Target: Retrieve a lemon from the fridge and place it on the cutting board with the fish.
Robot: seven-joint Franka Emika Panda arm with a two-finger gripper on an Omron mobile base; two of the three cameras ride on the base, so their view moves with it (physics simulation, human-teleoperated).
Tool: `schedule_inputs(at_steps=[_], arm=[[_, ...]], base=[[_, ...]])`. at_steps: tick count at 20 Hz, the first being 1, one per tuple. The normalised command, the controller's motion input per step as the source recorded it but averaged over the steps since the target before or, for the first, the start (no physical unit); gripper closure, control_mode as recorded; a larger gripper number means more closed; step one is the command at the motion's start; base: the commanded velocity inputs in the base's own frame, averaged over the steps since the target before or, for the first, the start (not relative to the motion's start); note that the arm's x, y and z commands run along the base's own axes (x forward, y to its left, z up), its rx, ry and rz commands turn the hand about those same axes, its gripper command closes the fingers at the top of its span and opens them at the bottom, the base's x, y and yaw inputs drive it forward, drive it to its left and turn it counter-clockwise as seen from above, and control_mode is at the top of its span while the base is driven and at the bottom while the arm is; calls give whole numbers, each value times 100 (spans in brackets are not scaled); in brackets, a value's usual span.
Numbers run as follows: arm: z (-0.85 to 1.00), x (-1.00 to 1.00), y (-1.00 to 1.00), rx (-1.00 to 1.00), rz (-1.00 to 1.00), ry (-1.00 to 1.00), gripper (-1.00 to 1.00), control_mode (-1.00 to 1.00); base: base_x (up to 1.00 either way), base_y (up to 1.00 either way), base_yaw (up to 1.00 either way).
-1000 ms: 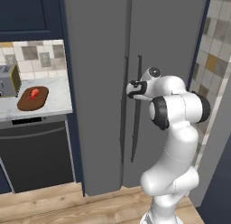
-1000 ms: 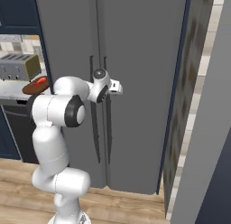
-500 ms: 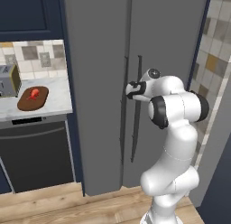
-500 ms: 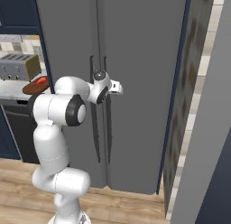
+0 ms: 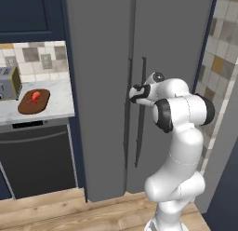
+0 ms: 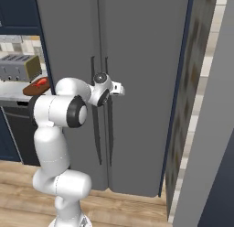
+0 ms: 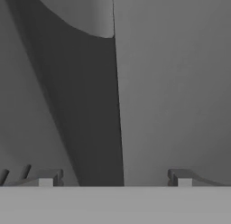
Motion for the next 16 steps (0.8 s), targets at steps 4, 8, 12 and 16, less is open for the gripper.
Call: schedule_inputs(at_steps=[4,8,12,16], arm=[[-3,19,0,0,0,0,100,-100],[0,16,0,0,0,0,100,-100],[0,6,0,0,0,0,100,-100],[0,-4,-9,0,0,0,100,-100]], base=[[0,0,0],[0,0,0],[0,0,0],[0,0,0]])
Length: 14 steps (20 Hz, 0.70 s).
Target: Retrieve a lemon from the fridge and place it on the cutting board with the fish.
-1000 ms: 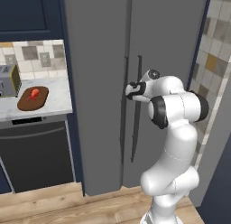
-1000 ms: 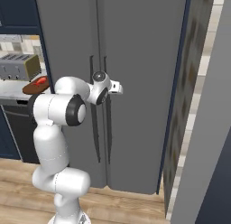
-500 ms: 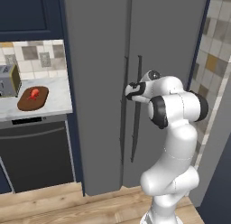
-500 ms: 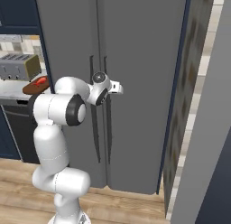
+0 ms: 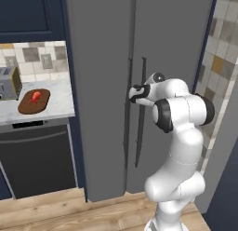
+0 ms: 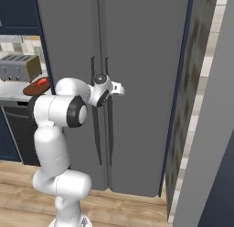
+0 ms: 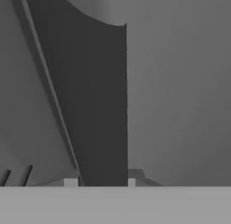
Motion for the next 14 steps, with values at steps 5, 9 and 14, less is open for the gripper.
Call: schedule_inputs(at_steps=[5,9,14], arm=[[15,-45,-65,6,0,1,100,-100],[24,-96,-85,10,0,0,100,-100],[32,-100,-71,3,0,0,100,-100]], base=[[0,0,0],[0,0,0],[0,0,0]])
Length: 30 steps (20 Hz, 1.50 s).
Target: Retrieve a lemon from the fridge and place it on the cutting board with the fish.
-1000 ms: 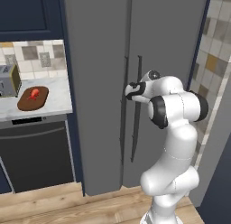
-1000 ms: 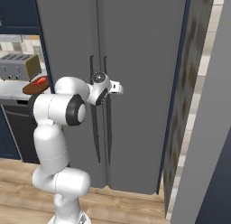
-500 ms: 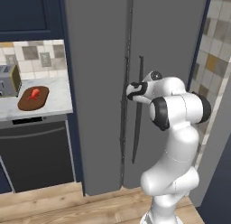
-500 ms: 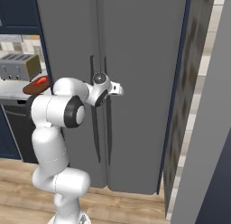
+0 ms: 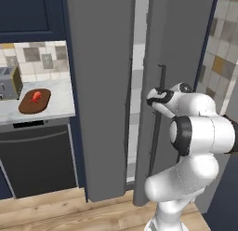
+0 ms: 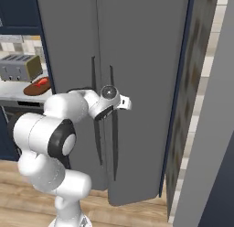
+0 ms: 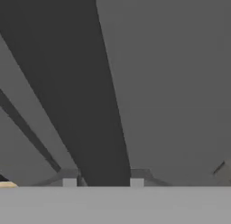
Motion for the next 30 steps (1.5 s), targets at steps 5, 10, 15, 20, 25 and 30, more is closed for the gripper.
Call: schedule_inputs(at_steps=[5,10,15,20,25,30], arm=[[27,-100,-70,0,0,0,100,-100],[28,-83,-73,0,1,2,100,-100],[34,-36,-65,0,2,13,100,-100],[18,-2,-60,7,11,17,100,-100],[1,0,-23,1,1,9,100,-100],[2,-43,4,-1,0,0,-100,-100]], base=[[0,0,0],[0,0,0],[0,0,0],[0,0,0],[0,0,0],[0,0,0]])
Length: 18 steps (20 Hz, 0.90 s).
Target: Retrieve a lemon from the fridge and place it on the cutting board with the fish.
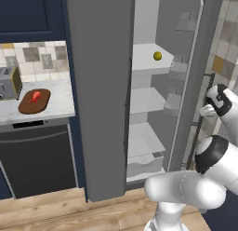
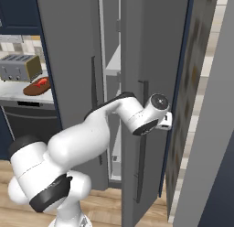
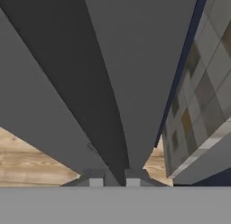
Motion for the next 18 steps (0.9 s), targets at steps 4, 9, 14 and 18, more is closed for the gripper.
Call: schedule_inputs(at_steps=[4,9,14,18], arm=[[35,-68,34,-20,0,0,-100,-100],[62,-46,59,-38,0,4,-100,-100],[41,-18,95,-49,0,22,-100,-100],[20,-8,83,-49,0,30,-100,-100]], base=[[0,0,0],[0,0,0],[0,0,0],[0,0,0]])
